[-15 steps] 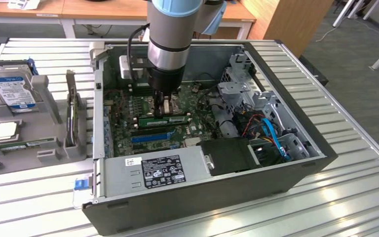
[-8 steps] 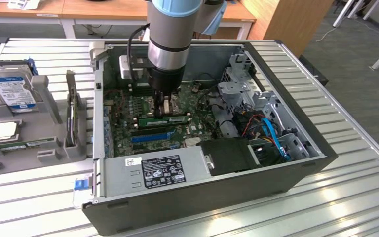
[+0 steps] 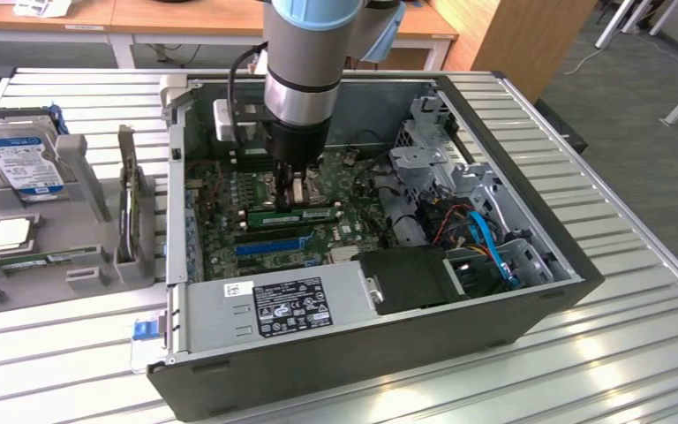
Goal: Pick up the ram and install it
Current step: 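Press down the ram until it locks into place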
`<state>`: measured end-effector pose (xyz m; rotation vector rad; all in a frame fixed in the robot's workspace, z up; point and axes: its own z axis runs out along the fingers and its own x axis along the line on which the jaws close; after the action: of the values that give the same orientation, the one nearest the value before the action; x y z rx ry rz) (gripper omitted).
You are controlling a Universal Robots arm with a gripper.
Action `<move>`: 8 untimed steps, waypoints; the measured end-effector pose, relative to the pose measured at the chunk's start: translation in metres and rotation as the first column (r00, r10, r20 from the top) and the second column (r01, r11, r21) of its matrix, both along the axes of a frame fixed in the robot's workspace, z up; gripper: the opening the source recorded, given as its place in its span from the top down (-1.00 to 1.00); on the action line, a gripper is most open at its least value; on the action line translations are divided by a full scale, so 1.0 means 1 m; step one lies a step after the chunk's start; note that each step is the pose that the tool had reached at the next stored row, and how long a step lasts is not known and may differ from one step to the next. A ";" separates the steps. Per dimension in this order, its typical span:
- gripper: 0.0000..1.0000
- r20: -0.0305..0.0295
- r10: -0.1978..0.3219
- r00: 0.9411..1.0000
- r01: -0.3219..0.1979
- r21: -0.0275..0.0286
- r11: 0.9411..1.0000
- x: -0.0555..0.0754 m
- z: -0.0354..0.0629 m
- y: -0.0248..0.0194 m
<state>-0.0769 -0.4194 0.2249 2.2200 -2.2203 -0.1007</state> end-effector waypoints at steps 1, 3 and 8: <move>0.80 0.000 0.000 1.000 0.000 0.000 1.000 0.000 0.0000 0.0000; 0.80 0.000 0.000 1.000 0.000 0.000 1.000 0.000 0.0000 0.0000; 0.80 0.000 0.000 1.000 0.000 0.000 1.000 0.000 0.0000 0.0000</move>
<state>-0.0769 -0.4194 0.2249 2.2200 -2.2203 -0.1007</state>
